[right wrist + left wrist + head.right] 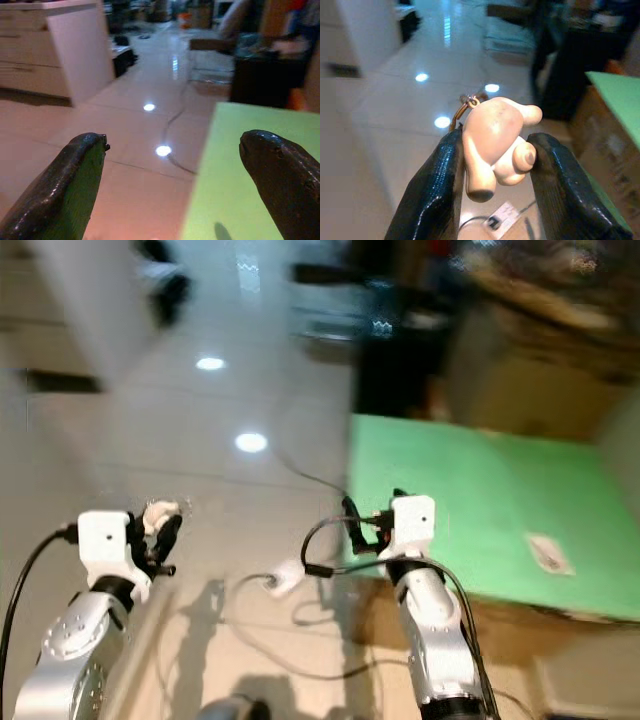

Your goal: Hang keys on a hook

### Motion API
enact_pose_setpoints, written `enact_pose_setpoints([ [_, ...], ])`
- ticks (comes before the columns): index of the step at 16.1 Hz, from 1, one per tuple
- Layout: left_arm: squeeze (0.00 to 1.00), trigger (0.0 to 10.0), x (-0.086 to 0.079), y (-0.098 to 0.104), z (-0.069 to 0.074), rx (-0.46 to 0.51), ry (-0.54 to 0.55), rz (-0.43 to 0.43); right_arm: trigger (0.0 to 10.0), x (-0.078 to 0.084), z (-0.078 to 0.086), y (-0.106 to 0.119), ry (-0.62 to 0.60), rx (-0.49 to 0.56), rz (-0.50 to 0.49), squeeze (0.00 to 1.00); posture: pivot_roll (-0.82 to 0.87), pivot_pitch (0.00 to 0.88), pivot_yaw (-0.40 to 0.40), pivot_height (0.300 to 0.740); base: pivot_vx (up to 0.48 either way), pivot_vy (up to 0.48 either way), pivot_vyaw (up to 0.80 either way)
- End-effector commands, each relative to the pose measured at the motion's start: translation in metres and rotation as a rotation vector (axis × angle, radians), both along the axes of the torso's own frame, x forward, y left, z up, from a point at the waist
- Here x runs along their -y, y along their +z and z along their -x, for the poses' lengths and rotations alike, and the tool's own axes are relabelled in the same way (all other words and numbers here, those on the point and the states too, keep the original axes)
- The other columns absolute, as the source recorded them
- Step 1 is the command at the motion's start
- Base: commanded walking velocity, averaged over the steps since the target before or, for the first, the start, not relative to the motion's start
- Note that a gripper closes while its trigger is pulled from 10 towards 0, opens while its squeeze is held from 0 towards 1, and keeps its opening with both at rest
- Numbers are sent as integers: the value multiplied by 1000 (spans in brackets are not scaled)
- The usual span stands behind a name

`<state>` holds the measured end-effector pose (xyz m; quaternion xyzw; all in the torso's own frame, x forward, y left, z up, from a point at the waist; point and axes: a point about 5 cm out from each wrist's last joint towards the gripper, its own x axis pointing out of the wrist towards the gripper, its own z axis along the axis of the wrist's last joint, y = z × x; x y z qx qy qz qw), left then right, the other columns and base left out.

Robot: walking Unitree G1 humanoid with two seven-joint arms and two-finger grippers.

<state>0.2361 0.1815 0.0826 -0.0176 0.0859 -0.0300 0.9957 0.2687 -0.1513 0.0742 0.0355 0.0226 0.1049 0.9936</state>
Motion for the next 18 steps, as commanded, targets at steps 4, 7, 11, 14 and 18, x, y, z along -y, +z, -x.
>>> enact_pose_setpoints([
  [4, 0, 10000, -8, -8, 20, -27, -16, 15, 10000, 14, 16, -15, -22, -67, 4, 0, -12, 5, -12, 740, 0, 0, 639],
  [7, 0, 10000, 1, 0, 10, 27, -43, 6, 10000, 11, 5, -12, 10, -41, 4, 0, -11, 0, -17, 740, 0, 0, 638],
  [11, 0, 10000, -8, 4, 16, 93, -39, -22, 10000, 12, 3, -7, 7, -12, 24, 0, -8, 0, -21, 740, 0, 0, 636],
  [14, 0, 10000, -18, 1, 46, 65, -19, -39, 10000, 15, 27, 1, 21, 16, 48, 0, -2, 0, -27, 740, 0, 0, 633],
  [18, 0, 10000, -9, -10, 32, 57, -12, -3, 10000, 15, 14, -7, 3, -37, 18, 0, -7, 0, -33, 740, 0, 0, 633],
])
